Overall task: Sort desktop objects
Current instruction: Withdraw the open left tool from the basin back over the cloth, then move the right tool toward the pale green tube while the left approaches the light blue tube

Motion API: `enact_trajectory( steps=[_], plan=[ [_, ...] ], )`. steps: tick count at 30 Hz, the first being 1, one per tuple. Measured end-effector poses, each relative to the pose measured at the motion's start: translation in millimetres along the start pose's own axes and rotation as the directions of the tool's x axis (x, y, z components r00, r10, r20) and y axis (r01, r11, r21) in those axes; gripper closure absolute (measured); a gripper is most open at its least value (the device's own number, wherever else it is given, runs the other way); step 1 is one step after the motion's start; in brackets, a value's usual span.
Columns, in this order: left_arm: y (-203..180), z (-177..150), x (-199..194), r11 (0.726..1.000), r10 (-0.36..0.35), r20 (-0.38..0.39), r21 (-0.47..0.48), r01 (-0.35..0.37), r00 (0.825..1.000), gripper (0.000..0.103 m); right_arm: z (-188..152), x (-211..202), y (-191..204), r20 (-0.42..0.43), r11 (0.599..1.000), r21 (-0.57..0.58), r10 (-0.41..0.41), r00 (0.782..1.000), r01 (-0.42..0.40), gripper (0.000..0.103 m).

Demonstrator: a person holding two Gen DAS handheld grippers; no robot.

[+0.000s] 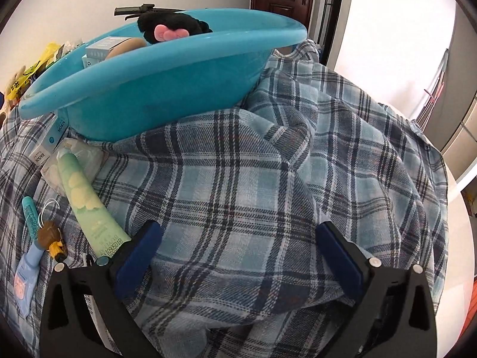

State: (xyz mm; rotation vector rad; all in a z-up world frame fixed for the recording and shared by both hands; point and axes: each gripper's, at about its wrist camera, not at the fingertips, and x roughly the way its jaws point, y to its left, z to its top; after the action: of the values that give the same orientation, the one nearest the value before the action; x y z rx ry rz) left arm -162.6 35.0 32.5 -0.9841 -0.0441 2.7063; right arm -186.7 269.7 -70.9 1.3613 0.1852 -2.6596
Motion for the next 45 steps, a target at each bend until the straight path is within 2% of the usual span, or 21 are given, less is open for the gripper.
enact_trajectory(
  steps=[3, 12, 18, 25, 37, 38, 41, 43, 45],
  plan=[
    [-3, 0, -4, 1.000, 0.018, 0.018, 0.017, -0.018, 1.000, 0.026, 0, 0, 0, 0.000, 1.000, 0.000, 0.000, 1.000, 0.000, 0.000],
    [-9, 1, -5, 0.999, 0.011, 0.025, 0.041, -0.012, 1.000, 0.026, 0, 0, -2, 0.000, 1.000, 0.000, 0.000, 1.000, 0.000, 0.000],
    [-5, -3, 0, 0.999, 0.008, 0.013, 0.032, -0.008, 1.000, 0.026, 0, 0, -2, 0.000, 1.000, 0.000, 0.000, 1.000, 0.000, 0.000],
    [-3, -4, 0, 0.999, 0.029, 0.037, 0.016, -0.029, 0.999, 0.026, 0, 0, -2, 0.000, 1.000, 0.000, 0.000, 1.000, 0.000, 0.000],
    [-2, -11, -1, 1.000, 0.024, 0.076, 0.011, -0.025, 0.997, 0.026, -1, 2, -6, -0.002, 1.000, 0.012, -0.003, 1.000, 0.003, 0.000],
    [-1, -12, -2, 1.000, 0.027, 0.086, 0.008, -0.028, 0.996, 0.026, -2, 1, -6, -0.002, 1.000, 0.013, -0.005, 1.000, 0.005, 0.000],
    [2, -16, -6, 0.999, 0.036, 0.117, -0.010, -0.035, 0.992, 0.017, -4, -1, -5, -0.002, 1.000, 0.014, -0.004, 1.000, 0.004, 0.000],
    [2, -17, -9, 0.999, 0.040, 0.132, -0.018, -0.038, 0.990, 0.017, -2, -1, -3, 0.000, 1.000, 0.015, -0.018, 1.000, 0.018, 0.000],
    [0, -18, -12, 0.999, 0.037, 0.142, -0.007, -0.036, 0.989, 0.017, -3, -6, 1, 0.018, 0.997, 0.009, -0.074, 0.997, 0.074, 0.000]
  ],
)
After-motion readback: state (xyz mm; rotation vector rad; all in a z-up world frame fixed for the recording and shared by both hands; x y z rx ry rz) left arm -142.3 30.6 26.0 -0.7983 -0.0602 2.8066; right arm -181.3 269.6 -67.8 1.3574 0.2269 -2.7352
